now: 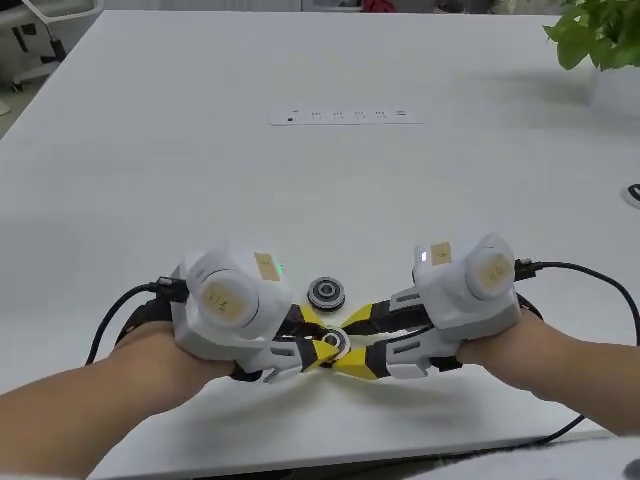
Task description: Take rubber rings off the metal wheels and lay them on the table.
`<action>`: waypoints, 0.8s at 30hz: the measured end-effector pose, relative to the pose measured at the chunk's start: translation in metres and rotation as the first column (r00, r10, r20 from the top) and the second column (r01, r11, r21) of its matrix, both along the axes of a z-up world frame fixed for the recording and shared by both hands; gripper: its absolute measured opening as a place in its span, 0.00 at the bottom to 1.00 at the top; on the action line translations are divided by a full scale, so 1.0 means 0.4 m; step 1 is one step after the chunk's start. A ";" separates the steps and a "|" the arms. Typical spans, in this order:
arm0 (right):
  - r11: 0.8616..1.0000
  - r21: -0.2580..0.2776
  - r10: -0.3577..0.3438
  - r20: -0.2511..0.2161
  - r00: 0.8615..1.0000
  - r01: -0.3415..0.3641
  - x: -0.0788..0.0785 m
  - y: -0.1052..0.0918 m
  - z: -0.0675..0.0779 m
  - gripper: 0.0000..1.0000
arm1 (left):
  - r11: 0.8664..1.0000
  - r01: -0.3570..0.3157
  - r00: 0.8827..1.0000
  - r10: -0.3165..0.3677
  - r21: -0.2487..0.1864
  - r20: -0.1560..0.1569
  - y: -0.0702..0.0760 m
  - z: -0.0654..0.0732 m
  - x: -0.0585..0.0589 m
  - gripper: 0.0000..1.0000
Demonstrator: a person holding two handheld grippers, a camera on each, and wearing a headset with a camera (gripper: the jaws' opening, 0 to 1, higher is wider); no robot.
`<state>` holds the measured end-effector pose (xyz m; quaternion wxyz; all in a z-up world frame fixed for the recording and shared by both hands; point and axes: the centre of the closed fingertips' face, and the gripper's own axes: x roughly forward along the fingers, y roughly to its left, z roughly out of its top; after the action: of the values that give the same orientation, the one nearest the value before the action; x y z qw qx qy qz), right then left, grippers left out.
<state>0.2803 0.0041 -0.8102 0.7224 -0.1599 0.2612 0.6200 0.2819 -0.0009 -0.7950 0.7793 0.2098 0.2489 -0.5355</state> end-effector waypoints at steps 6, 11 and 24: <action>1.000 -0.013 0.014 0.013 1.000 -0.014 -0.001 -0.005 -0.002 0.21 | 1.000 0.001 1.000 -0.001 -0.001 0.000 0.002 -0.004 0.004 0.14; 1.000 -0.013 0.009 0.003 1.000 -0.009 -0.003 -0.008 -0.001 0.19 | 1.000 0.002 1.000 -0.002 -0.004 0.000 0.003 -0.007 0.008 0.13; 1.000 -0.006 0.001 -0.017 1.000 -0.001 -0.005 -0.014 0.002 0.15 | 1.000 0.002 1.000 -0.002 -0.008 0.000 0.004 -0.009 0.011 0.13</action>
<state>0.2783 -0.0014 -0.8095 0.7194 -0.1568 0.2692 0.6209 0.2862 0.0009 -0.7985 0.7796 0.2071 0.2466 -0.5371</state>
